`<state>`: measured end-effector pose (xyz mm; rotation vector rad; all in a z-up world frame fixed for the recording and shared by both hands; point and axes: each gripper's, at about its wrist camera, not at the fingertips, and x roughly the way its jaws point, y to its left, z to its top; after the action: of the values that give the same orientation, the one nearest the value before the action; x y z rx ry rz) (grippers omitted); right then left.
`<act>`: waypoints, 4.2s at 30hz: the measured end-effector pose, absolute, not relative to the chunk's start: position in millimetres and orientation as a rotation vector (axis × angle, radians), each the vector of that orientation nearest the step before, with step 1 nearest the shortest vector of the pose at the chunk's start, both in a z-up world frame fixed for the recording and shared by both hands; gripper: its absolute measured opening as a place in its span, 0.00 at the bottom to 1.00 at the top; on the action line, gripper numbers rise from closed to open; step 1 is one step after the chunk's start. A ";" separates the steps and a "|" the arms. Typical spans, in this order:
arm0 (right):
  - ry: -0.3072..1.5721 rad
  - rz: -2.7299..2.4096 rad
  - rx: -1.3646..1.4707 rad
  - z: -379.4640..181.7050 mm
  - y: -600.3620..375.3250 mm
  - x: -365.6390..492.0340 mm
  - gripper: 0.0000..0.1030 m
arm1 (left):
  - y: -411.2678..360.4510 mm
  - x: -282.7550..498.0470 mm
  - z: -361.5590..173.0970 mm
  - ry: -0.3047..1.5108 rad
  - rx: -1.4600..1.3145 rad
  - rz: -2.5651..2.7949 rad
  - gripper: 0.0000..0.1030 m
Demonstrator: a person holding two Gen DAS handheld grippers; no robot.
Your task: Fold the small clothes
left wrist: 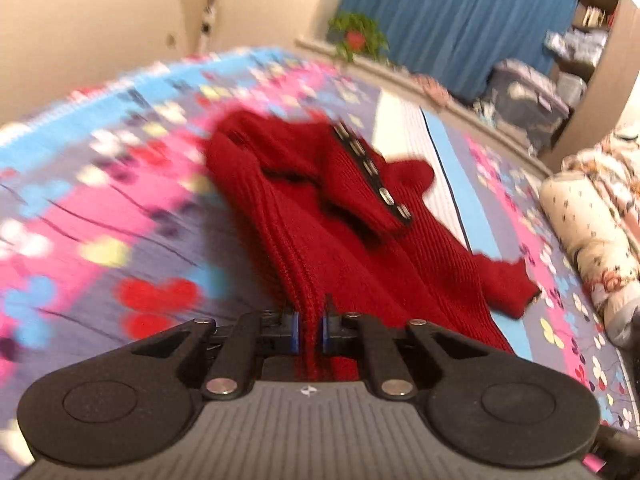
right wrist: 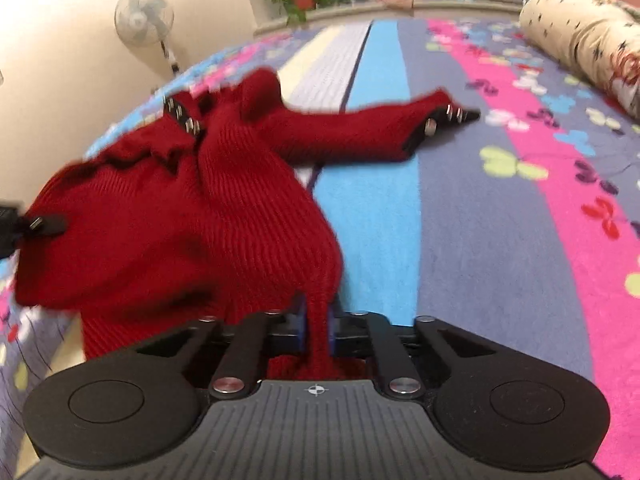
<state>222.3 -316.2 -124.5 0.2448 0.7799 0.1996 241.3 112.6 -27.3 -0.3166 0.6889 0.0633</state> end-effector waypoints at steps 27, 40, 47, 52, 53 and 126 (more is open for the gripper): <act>0.937 0.088 0.192 -63.9 -384.0 28.1 0.06 | 238.8 -32.1 -38.0 0.903 -0.359 0.113 0.14; 0.953 0.221 0.078 -86.5 -335.1 48.2 0.45 | 193.8 -1.7 -60.0 1.027 -0.167 0.073 0.60; 1.019 0.217 0.010 -94.6 -320.5 53.0 0.45 | 184.0 -15.0 -35.5 0.790 -0.104 0.197 0.75; 0.858 0.214 0.012 -70.3 -317.0 47.5 0.46 | 156.5 -12.5 -14.9 0.663 -0.015 0.200 0.83; 0.823 0.203 0.002 -68.1 -316.7 46.7 0.46 | 152.0 -9.8 -10.4 0.655 -0.015 0.188 0.83; 0.791 0.326 -0.087 -90.6 -267.2 106.9 0.08 | 484.0 133.4 -97.7 0.638 -1.242 0.473 0.64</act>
<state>106.9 -267.2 -90.6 -0.0869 0.7909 0.3265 133.4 484.0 -97.7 -1.2420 0.6378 0.4731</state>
